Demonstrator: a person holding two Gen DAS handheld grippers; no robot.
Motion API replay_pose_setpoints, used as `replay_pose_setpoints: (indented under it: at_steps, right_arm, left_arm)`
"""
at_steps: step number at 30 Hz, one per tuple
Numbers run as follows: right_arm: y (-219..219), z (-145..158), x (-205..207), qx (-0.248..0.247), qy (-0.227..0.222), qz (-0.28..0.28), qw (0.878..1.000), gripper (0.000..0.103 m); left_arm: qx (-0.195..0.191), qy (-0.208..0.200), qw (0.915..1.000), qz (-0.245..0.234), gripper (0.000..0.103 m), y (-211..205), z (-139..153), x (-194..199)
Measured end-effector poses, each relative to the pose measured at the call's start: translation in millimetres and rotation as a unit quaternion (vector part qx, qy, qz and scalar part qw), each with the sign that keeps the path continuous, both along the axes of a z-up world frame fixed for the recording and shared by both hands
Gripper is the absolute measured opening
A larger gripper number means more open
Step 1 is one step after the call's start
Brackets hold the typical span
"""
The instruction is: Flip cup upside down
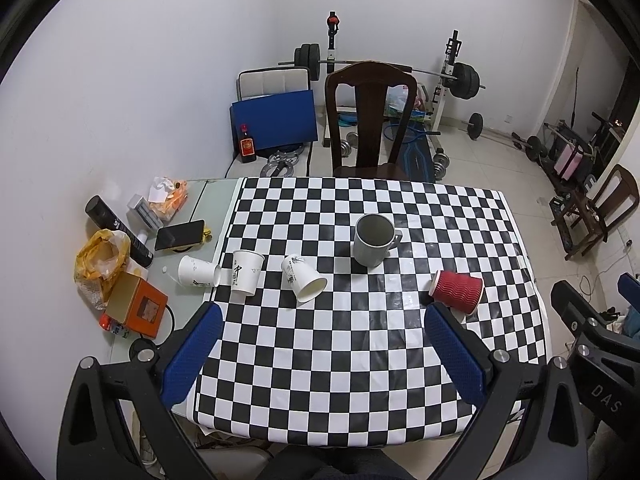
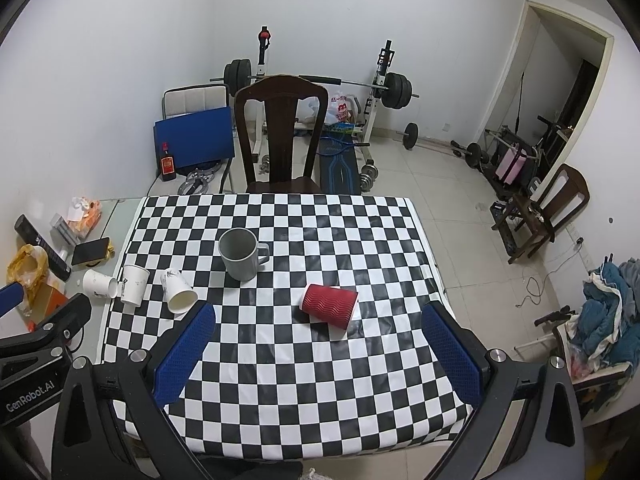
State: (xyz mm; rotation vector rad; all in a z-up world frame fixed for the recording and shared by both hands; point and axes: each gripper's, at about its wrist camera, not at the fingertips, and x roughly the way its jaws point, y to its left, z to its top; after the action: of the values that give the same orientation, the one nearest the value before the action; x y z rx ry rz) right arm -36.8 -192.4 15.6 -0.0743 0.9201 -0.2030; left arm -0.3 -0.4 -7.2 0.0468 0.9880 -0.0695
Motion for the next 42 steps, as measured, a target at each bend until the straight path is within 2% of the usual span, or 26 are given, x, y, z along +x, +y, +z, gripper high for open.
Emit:
replay_pose_setpoints:
  at_steps: [19,24,28,32,36,40,42]
  right_arm:
    - [-4,-3,4,0.005,0.000,-0.002,1.000,0.103]
    - [-12,-17,11,0.025,0.001,-0.015,1.000,0.103]
    - [-26,-62,37,0.030,0.019,-0.025,0.999,0.103]
    - [-46,-128,63,0.027,0.062,-0.051,0.996,0.102]
    - [-64,-210,80,0.037,0.102,-0.075,0.991,0.090]
    - [-85,-283,91,0.055,0.123,-0.090,0.987,0.089]
    - [-89,-306,94,0.058,0.125,-0.094,0.986,0.089]
  left_arm:
    - [-0.001,-0.003,1.0000,0.005,0.103,1,1,7]
    - [0.017,-0.014,0.9997,0.008,0.103,-3,-24,30]
    - [0.041,-0.009,0.9991,-0.001,0.103,-19,-64,58]
    - [0.073,0.011,0.9972,-0.010,0.103,-32,-120,88]
    - [0.074,0.034,0.9965,-0.015,0.103,-46,-182,128]
    - [0.076,0.038,0.9961,-0.023,0.103,-61,-231,155]
    - [0.072,0.035,0.9965,-0.024,0.103,-70,-255,168]
